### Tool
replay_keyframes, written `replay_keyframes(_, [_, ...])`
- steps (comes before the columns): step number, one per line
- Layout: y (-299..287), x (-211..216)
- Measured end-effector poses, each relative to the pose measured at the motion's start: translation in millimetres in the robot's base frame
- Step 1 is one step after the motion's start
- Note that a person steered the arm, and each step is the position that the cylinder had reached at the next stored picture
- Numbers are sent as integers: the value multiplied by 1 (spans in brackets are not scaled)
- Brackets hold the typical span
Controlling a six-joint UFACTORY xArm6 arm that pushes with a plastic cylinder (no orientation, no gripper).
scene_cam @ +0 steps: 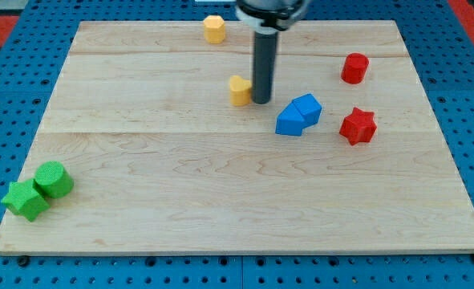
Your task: Push the yellow heart into the green circle
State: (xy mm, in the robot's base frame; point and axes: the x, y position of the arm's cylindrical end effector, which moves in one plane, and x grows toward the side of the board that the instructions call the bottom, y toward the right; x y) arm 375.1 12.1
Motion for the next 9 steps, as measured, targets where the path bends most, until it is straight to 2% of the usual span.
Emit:
replay_keyframes(2, [-78,-53])
replay_keyframes(3, [-132,-56])
replay_keyframes(4, [-160,-94])
replay_keyframes(5, [-201,-105])
replay_keyframes(6, [-200,-100])
replay_keyframes(7, [-194,-77])
replay_keyframes(9, [-152,-38])
